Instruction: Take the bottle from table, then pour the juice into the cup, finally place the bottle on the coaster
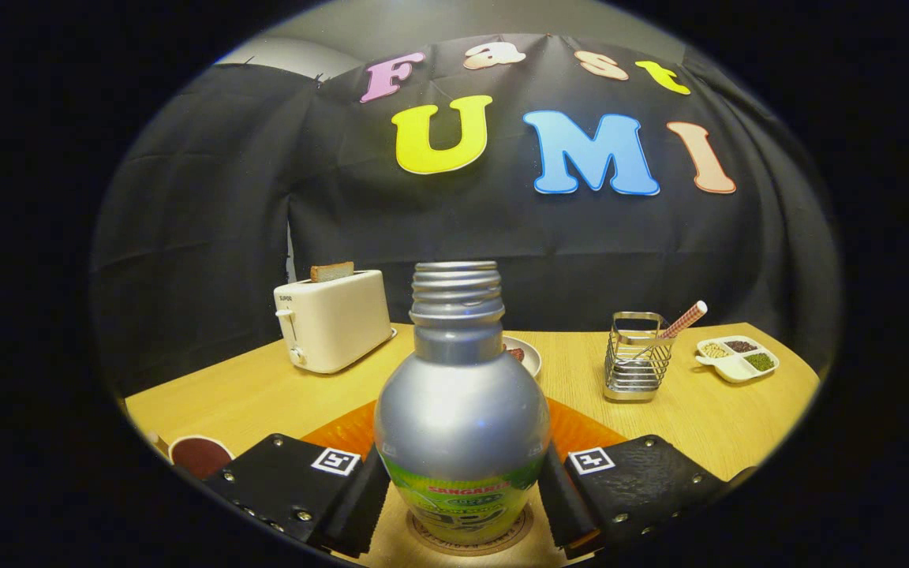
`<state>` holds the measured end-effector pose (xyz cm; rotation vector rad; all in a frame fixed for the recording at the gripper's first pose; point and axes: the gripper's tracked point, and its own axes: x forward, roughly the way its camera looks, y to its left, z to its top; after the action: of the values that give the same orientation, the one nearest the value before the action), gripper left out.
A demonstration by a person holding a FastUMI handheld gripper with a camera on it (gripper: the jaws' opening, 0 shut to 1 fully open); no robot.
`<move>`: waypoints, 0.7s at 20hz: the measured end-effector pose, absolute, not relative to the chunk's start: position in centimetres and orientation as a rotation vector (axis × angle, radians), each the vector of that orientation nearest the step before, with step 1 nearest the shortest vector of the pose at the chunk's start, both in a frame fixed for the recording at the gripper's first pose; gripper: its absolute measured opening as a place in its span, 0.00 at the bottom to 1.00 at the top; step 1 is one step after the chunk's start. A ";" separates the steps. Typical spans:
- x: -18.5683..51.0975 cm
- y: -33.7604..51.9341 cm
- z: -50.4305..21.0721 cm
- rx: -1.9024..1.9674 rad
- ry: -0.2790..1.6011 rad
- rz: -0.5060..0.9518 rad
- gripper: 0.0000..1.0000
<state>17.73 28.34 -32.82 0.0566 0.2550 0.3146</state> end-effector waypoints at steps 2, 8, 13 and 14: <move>17.8 28.3 -33.1 0.069 0.250 0.311 0.81; 17.4 28.9 -32.9 0.063 0.239 0.319 0.81; 16.1 29.5 -35.0 -0.008 0.256 0.363 0.89; 15.9 29.3 -35.0 -0.009 0.257 0.360 0.94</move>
<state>15.92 29.30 -34.96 -0.0090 0.2567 0.3600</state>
